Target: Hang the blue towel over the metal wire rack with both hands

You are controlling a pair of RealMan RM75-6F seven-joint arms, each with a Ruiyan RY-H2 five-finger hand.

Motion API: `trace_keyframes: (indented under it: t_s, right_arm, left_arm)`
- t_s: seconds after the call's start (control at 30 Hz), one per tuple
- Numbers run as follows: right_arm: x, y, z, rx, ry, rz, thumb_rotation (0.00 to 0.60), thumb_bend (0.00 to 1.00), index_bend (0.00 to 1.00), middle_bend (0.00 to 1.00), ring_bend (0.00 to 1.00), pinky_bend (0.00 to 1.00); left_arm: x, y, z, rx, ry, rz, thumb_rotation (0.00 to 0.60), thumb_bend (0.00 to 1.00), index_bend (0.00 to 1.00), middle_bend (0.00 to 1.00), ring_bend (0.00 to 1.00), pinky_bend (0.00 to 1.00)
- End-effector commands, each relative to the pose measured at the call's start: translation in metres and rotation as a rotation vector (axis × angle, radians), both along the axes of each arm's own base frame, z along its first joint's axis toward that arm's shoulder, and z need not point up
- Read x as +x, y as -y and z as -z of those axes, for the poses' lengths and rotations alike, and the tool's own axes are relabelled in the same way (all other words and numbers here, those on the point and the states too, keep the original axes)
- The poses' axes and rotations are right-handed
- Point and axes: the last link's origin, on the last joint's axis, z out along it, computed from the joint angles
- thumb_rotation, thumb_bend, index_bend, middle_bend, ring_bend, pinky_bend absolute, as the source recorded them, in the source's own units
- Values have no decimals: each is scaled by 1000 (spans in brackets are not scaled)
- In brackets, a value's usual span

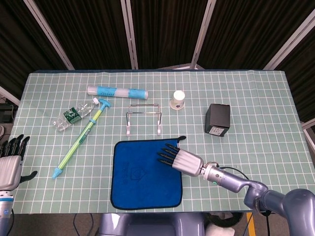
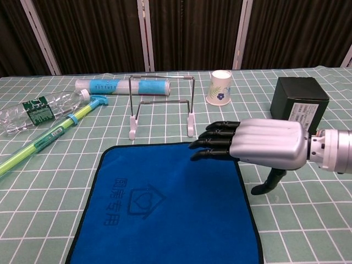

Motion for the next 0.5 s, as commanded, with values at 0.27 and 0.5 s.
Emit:
trace_keyframes:
  t_s: [0.27,0.5]
  right_arm:
    - [-7,0,7,-3,-34,-20,600,55,94,0,0,0]
    - [4,-4,15,18,8,-22,600,55,101,0,0,0]
  left_arm:
    - [2,0,2,-2,-7,-1,600,0,0,0,0,0]
    - [2,-1,2,0,-8,0,600,0,0,0,0,0]
